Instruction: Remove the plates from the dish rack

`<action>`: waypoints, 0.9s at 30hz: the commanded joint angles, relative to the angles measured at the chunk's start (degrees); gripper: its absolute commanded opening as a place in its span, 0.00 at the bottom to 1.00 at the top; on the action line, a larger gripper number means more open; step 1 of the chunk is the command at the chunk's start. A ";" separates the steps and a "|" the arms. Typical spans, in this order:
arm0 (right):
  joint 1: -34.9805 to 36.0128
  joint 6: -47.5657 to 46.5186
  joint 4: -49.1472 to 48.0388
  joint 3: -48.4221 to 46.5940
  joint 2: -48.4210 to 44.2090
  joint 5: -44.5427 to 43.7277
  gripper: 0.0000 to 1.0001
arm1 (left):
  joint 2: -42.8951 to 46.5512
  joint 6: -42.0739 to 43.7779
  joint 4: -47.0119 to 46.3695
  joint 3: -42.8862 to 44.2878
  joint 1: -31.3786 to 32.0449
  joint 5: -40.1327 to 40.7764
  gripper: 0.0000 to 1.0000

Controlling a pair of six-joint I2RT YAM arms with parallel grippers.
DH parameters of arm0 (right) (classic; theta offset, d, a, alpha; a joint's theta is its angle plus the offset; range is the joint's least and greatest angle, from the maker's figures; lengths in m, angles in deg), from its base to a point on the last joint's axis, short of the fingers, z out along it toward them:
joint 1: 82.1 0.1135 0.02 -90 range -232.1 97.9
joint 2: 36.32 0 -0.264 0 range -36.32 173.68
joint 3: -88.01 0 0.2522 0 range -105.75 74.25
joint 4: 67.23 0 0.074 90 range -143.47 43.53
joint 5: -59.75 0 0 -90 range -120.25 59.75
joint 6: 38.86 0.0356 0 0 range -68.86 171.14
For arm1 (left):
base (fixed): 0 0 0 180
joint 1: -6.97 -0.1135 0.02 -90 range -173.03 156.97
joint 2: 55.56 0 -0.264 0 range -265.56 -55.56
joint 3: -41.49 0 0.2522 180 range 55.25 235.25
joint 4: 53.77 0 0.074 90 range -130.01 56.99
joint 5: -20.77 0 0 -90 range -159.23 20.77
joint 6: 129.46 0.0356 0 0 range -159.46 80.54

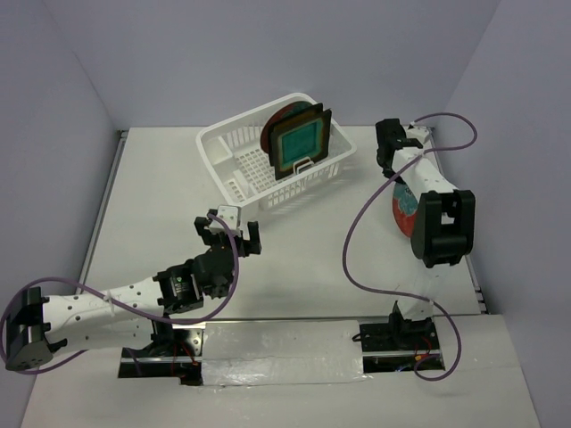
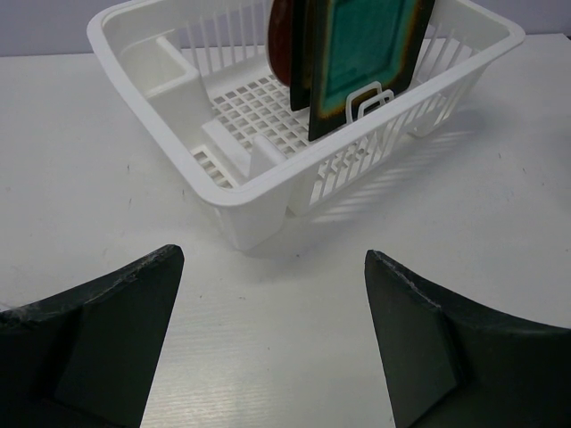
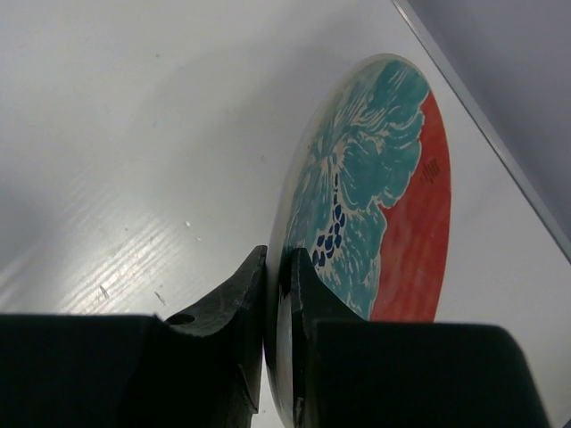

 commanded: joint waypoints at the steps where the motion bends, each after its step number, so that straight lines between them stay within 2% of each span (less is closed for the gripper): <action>1: -0.15 4.55 -6.75 -3.03 3.55 7.43 0.00 | 0.30 -0.28 -2.07 1.47 0.41 0.93 0.95; 8: 0.03 4.81 -6.76 -5.41 8.30 8.49 0.00 | -0.23 -0.55 -1.81 1.82 0.50 0.58 0.95; 16: 0.21 5.78 -5.87 -8.31 12.61 11.39 0.07 | -0.05 -0.55 -2.07 1.65 0.50 0.05 0.95; 20: 0.21 4.99 -6.32 -8.30 13.22 14.73 0.23 | -0.58 -0.72 -1.81 2.00 0.50 -0.30 0.95; 27: 0.21 5.42 -3.95 -11.21 16.65 18.60 0.24 | -0.49 -0.72 -1.63 2.09 0.50 -0.21 0.95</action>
